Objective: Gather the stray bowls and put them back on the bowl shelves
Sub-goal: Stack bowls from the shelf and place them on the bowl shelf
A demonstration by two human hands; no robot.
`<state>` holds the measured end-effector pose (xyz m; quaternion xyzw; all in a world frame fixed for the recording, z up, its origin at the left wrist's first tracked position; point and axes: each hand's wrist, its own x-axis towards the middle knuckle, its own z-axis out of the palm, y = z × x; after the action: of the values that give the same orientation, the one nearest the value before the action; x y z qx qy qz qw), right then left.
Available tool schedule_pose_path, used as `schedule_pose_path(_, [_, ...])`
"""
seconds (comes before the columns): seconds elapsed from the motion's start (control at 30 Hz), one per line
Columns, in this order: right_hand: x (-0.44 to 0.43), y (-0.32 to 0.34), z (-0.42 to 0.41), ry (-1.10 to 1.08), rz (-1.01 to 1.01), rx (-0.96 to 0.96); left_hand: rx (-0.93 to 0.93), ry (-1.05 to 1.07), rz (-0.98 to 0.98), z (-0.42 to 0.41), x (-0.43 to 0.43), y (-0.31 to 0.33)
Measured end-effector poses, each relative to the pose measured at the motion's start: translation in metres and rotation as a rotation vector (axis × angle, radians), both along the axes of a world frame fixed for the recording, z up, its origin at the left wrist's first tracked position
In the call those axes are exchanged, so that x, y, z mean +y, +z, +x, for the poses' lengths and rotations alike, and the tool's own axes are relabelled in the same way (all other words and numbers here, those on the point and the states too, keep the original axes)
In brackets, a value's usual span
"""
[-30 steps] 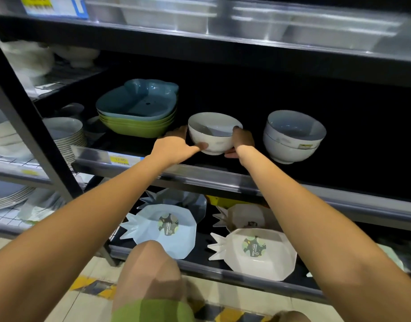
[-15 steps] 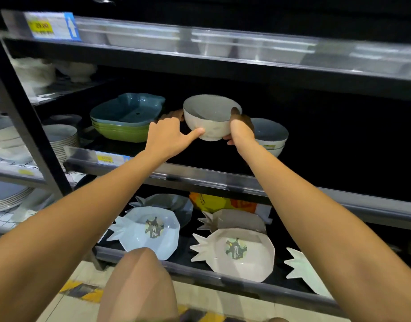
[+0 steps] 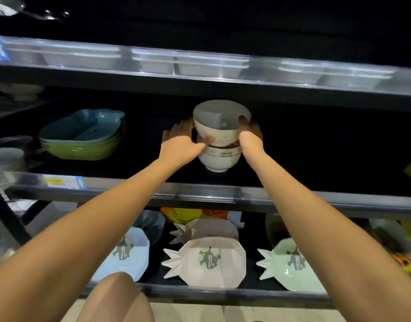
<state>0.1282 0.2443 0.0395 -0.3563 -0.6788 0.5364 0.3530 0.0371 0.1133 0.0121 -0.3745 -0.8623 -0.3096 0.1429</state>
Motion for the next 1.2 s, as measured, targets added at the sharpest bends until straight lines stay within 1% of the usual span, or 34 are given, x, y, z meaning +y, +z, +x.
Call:
schedule_pose_path(0.1, [0.014,-0.001,0.001,-0.026,-0.018,-0.067,-0.018,-0.031,0.026,-0.003,0.019,-0.003])
schedule_pose_path(0.27, [0.028,-0.010,-0.004,-0.040,0.046,-0.149,-0.032,-0.025,-0.033,-0.007,0.028,-0.011])
schedule_pose_path(0.5, [0.025,-0.018,-0.017,0.010,0.026,-0.126,-0.049,0.006,-0.076,-0.021,0.028,-0.023])
schedule_pose_path(0.67, [0.030,-0.026,-0.021,0.000,0.000,-0.095,-0.018,-0.013,-0.073,-0.029,0.034,-0.026])
schedule_pose_path(0.87, [0.037,-0.038,-0.030,0.007,0.018,-0.099,-0.043,0.011,-0.108,-0.042,0.041,-0.039])
schedule_pose_path(1.2, [0.040,-0.046,-0.032,-0.010,0.072,-0.078,-0.067,-0.010,-0.057,-0.046,0.046,-0.047])
